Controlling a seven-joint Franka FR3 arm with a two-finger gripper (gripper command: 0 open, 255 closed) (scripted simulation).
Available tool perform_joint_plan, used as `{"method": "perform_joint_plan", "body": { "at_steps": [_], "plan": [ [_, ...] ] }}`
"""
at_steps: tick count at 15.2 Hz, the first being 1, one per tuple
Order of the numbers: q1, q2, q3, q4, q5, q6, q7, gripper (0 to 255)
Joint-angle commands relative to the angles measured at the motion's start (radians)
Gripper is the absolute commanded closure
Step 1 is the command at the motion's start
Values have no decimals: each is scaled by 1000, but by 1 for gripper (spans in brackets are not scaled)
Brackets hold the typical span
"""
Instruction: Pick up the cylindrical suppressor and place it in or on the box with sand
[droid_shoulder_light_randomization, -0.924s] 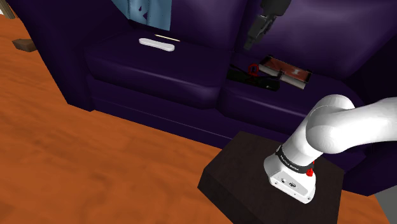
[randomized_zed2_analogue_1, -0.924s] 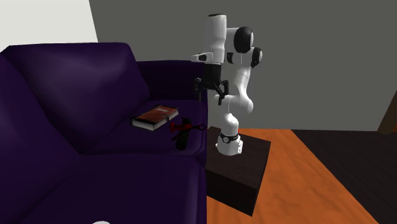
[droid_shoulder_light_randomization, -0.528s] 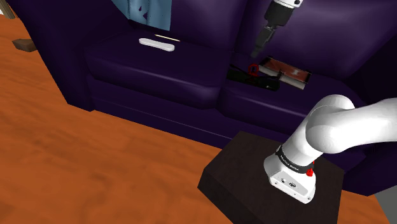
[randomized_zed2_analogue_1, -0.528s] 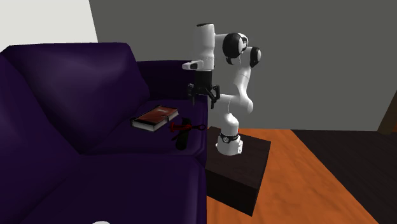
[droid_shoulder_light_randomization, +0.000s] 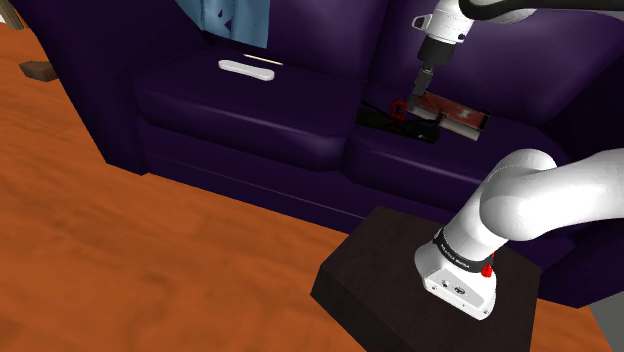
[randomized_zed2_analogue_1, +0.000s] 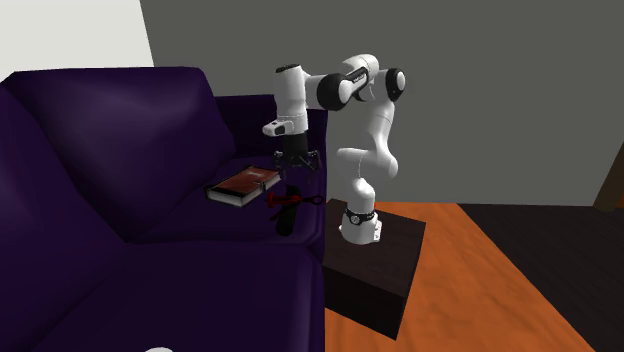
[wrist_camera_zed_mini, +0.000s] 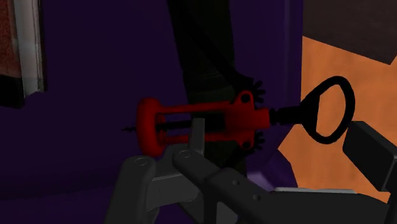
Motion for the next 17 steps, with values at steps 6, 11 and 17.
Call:
{"method": "perform_joint_plan", "body": {
  "at_steps": [6,11,17],
  "plan": [
    [-11,92,-131,-30,-71,59,-172,0],
    [-14,101,-143,-92,-82,129,-171,0],
    [-15,102,-145,-99,-83,137,-171,0]
  ]
}}
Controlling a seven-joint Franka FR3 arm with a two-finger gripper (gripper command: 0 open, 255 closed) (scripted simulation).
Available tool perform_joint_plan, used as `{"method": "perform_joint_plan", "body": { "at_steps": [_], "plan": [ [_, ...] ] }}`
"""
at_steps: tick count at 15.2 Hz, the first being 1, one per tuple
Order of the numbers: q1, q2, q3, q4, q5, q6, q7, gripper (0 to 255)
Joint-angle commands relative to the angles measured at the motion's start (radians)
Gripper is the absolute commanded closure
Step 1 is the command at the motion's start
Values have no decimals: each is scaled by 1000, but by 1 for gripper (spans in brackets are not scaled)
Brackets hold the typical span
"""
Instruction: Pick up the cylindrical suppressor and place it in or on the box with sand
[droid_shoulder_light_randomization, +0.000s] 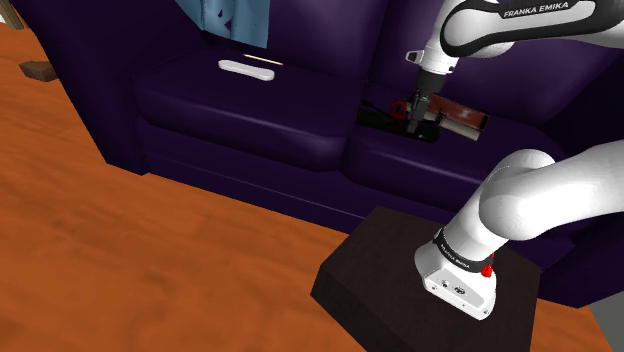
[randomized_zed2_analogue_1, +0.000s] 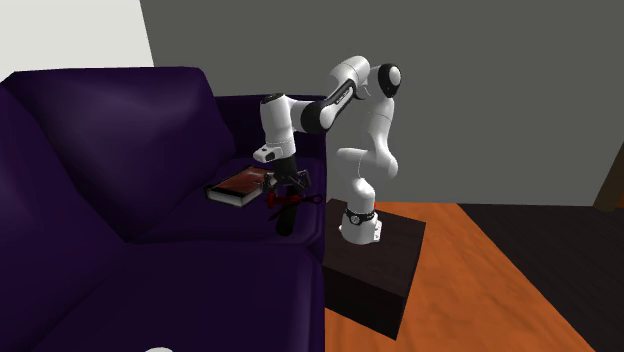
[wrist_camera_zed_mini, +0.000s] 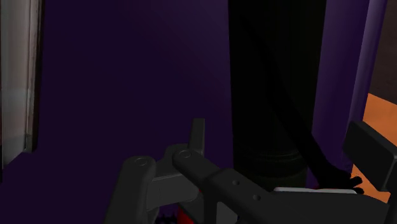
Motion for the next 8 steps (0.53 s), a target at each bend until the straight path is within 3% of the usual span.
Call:
{"method": "perform_joint_plan", "body": {
  "at_steps": [1,2,3,8],
  "plan": [
    [0,0,0,0,0,0,0,0],
    [0,0,0,0,0,0,0,0],
    [0,0,0,0,0,0,0,255],
    [0,0,0,0,0,0,0,255]
  ]
}}
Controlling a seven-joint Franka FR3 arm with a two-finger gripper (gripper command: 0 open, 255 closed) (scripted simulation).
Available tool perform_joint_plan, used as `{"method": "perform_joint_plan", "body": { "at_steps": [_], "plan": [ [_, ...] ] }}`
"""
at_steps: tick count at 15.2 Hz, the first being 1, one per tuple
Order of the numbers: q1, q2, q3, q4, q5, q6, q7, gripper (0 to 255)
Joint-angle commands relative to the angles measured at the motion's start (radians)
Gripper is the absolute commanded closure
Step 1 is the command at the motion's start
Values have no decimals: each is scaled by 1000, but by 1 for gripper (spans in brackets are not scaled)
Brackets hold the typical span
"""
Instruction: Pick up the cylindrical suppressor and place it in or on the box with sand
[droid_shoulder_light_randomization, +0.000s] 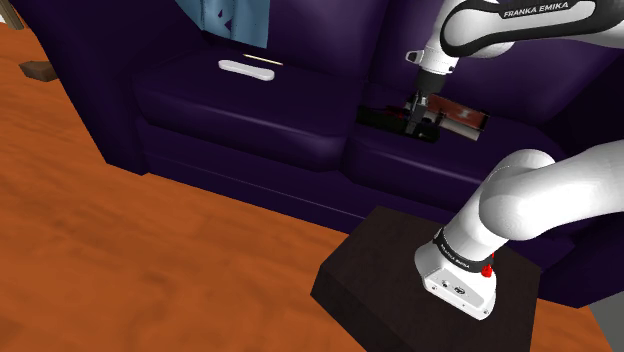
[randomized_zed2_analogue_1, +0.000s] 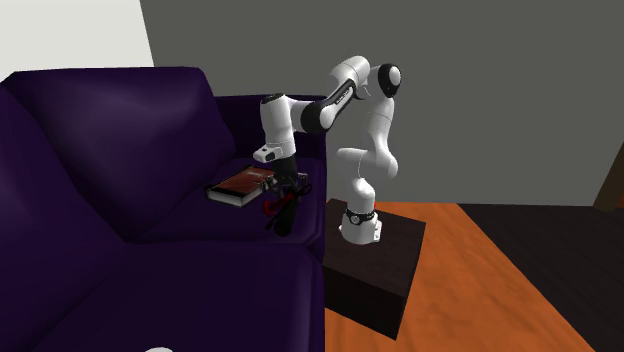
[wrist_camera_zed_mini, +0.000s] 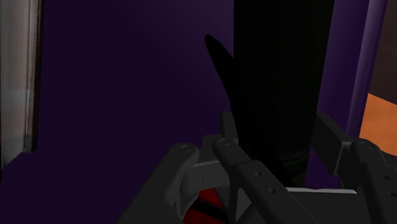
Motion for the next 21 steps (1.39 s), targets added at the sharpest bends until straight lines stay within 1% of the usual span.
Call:
{"method": "perform_joint_plan", "body": {
  "at_steps": [1,4,21],
  "plan": [
    [0,0,0,0,0,0,0,255],
    [0,0,0,0,0,0,0,255],
    [13,-36,55,202,38,-238,10,255]
  ]
}}
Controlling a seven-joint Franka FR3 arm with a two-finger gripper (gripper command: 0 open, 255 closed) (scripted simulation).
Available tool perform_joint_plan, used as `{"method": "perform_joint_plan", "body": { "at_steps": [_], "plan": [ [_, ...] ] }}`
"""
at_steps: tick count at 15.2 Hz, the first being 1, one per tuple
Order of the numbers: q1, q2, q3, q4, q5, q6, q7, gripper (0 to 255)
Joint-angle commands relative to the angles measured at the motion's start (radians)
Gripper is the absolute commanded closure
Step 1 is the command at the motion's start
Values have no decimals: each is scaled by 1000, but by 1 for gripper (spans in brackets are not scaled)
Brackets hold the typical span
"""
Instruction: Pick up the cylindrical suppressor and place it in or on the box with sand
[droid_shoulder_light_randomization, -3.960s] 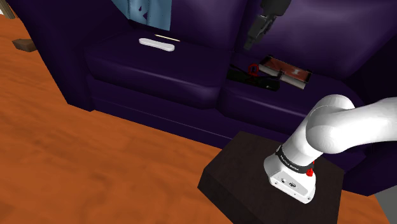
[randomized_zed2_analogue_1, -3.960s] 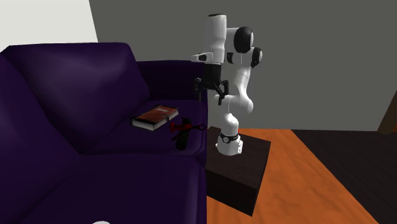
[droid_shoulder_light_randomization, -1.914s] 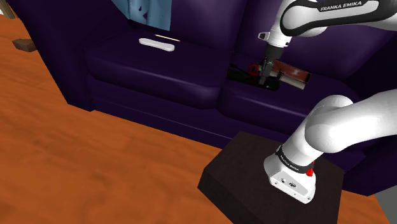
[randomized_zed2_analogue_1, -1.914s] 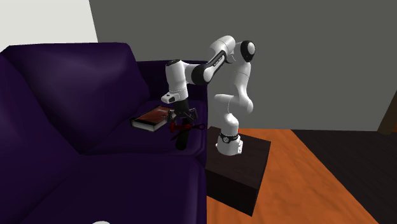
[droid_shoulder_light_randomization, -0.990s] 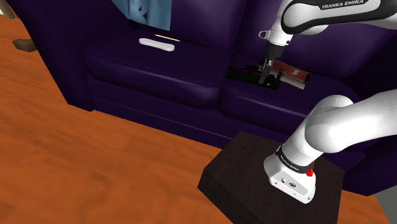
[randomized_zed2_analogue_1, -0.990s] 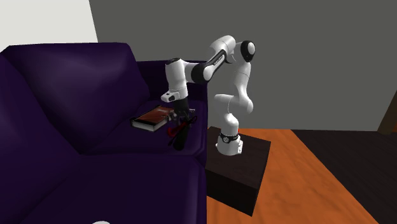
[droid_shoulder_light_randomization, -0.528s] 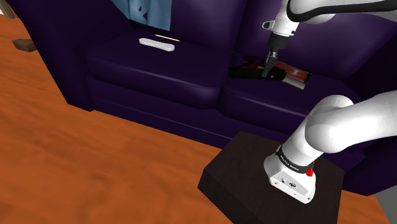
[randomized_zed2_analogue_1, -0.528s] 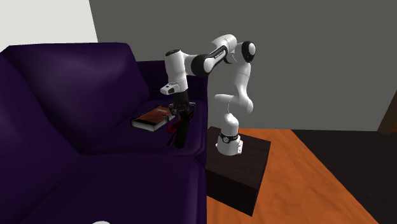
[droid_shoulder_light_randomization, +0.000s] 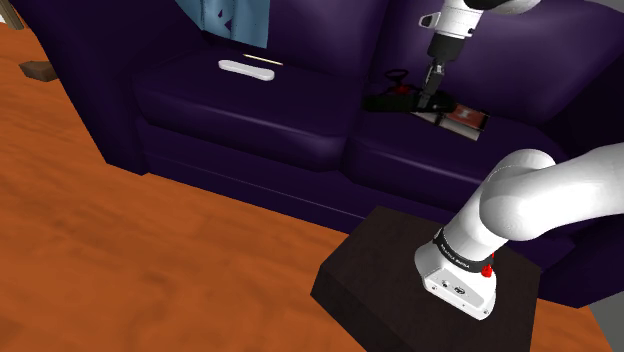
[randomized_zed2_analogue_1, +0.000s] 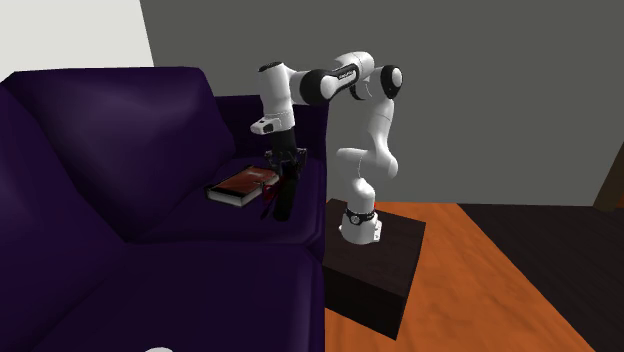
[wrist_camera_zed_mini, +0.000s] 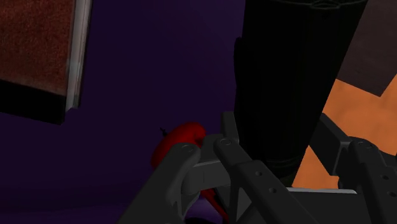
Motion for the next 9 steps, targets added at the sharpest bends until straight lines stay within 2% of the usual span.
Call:
{"method": "perform_joint_plan", "body": {
  "at_steps": [1,7,9],
  "plan": [
    [2,-1,5,25,4,-26,1,255],
    [8,5,19,105,16,-99,2,255],
    [-5,18,-24,129,-10,-107,-47,255]
  ]
}}
